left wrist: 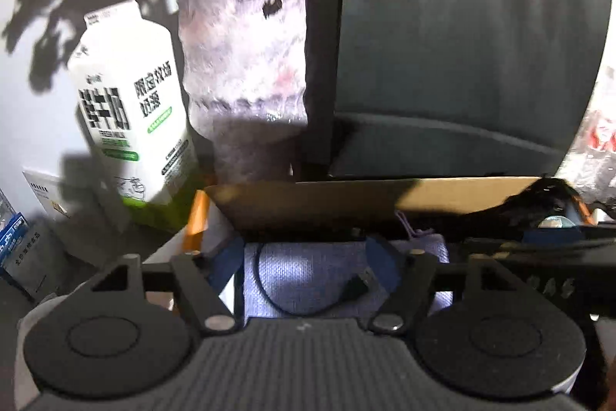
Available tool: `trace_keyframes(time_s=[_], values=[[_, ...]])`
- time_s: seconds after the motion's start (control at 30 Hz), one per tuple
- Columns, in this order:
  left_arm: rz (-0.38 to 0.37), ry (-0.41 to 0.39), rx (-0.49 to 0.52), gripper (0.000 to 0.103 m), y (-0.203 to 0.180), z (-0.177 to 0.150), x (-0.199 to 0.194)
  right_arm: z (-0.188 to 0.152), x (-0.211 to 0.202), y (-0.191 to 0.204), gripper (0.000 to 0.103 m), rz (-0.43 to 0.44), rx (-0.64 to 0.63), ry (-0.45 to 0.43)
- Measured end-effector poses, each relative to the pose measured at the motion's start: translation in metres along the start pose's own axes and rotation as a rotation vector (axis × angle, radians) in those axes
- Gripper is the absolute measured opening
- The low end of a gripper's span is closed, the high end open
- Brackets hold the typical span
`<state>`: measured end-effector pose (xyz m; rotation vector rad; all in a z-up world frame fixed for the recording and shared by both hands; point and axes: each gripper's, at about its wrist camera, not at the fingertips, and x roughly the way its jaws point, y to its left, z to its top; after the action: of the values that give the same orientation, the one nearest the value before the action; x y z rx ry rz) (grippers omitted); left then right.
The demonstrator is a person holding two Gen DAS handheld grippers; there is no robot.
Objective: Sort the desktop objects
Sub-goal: 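Lower both held items into the box and open both tools, then withdraw both tools from the box back toward the remaining items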
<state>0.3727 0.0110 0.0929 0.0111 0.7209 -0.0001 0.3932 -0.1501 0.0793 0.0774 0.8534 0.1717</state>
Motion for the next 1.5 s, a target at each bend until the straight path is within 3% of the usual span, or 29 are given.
trace_keyframes(time_s=[0.13,0.17,0.27,0.47,0.6,0.77,0.93,1.03,1.13,1.3,1.37,1.5], values=[[0.033,-0.019,-0.032,0.088,0.004,-0.003,-0.035,-0.004,-0.037,-0.004,0.077,-0.026,-0.002,-0.036],[0.038,-0.020,-0.040,0.094,0.003,-0.002,-0.045,-0.006,-0.047,-0.004,0.082,-0.040,-0.005,-0.046],[0.043,-0.014,-0.059,0.100,0.010,-0.006,-0.074,-0.015,-0.076,-0.005,0.103,-0.053,-0.013,-0.081],[0.086,0.026,-0.019,0.103,0.007,-0.020,-0.113,-0.035,-0.121,-0.010,0.103,-0.053,-0.046,-0.067],[0.094,0.046,0.016,0.103,0.005,-0.048,-0.141,-0.063,-0.160,-0.014,0.103,-0.017,-0.060,-0.121],[0.115,0.093,0.049,0.103,0.004,-0.102,-0.180,-0.114,-0.200,-0.013,0.103,0.024,-0.075,-0.188],[-0.002,-0.028,0.133,0.103,-0.001,-0.182,-0.246,-0.179,-0.233,-0.008,0.103,0.051,-0.149,-0.216],[-0.057,-0.094,0.108,0.103,0.002,-0.233,-0.282,-0.222,-0.254,-0.009,0.103,0.118,-0.127,-0.243],[-0.057,-0.146,0.045,0.103,0.006,-0.281,-0.308,-0.275,-0.274,-0.005,0.103,0.157,-0.106,-0.296],[-0.027,-0.248,0.002,0.103,0.007,-0.338,-0.319,-0.360,-0.285,0.005,0.103,0.137,-0.144,-0.389],[-0.023,-0.231,-0.024,0.103,0.008,-0.352,-0.314,-0.387,-0.283,0.009,0.103,0.103,-0.129,-0.384],[-0.056,-0.227,-0.072,0.103,0.007,-0.377,-0.305,-0.420,-0.279,0.008,0.103,0.167,-0.117,-0.361]])
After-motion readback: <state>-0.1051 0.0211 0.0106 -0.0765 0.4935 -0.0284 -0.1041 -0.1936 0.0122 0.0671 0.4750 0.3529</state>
